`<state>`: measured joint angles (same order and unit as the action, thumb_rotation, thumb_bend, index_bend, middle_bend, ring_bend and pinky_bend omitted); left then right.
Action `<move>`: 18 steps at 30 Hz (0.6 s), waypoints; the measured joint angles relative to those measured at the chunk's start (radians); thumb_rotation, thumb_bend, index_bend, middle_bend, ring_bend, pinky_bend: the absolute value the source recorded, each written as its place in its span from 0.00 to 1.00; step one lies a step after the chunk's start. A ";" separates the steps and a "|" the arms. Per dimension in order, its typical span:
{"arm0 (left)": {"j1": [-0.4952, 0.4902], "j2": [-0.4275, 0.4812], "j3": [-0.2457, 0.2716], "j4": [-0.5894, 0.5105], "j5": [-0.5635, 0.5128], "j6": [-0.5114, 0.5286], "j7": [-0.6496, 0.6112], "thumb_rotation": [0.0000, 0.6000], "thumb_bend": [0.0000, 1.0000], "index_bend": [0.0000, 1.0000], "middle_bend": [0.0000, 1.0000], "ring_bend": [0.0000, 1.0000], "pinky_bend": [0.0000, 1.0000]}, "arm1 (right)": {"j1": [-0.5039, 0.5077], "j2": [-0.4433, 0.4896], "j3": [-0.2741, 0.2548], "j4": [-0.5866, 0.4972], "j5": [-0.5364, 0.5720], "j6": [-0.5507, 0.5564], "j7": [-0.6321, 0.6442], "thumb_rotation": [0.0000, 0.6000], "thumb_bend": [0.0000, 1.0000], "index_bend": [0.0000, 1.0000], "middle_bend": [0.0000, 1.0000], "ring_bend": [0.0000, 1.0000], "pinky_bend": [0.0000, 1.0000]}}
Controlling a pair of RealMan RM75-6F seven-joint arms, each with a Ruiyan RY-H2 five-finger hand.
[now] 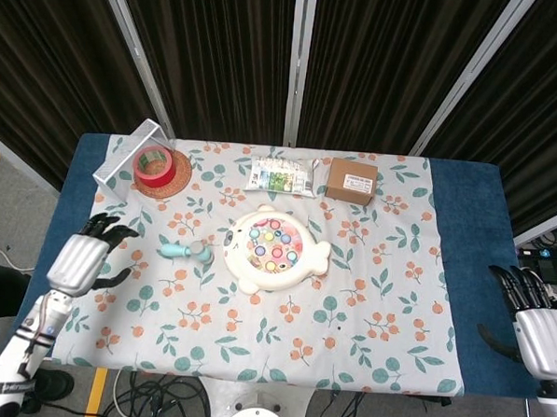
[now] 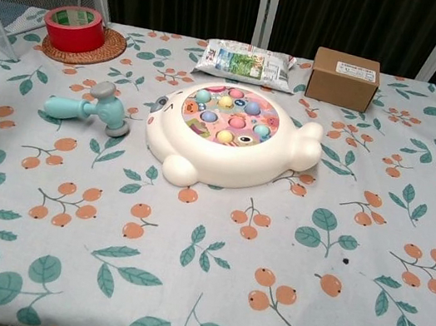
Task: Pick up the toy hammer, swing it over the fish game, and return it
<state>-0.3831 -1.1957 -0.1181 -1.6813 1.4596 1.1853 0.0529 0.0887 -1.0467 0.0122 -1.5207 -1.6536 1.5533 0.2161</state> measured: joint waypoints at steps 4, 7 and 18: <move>-0.117 -0.057 -0.039 0.069 -0.062 -0.164 -0.029 1.00 0.27 0.28 0.27 0.14 0.11 | -0.004 0.005 0.002 -0.009 0.005 0.004 -0.016 1.00 0.15 0.04 0.11 0.00 0.00; -0.184 -0.109 -0.058 0.122 -0.129 -0.255 -0.016 1.00 0.27 0.28 0.27 0.14 0.11 | -0.006 0.009 0.005 -0.019 0.012 0.004 -0.030 1.00 0.15 0.04 0.11 0.00 0.00; -0.279 -0.218 -0.057 0.206 -0.278 -0.387 0.038 1.00 0.29 0.32 0.27 0.14 0.11 | -0.002 0.013 0.008 -0.030 0.036 -0.023 -0.040 1.00 0.15 0.04 0.12 0.00 0.00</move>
<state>-0.6625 -1.4138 -0.1748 -1.4752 1.1817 0.7987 0.0907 0.0864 -1.0341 0.0203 -1.5509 -1.6176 1.5299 0.1761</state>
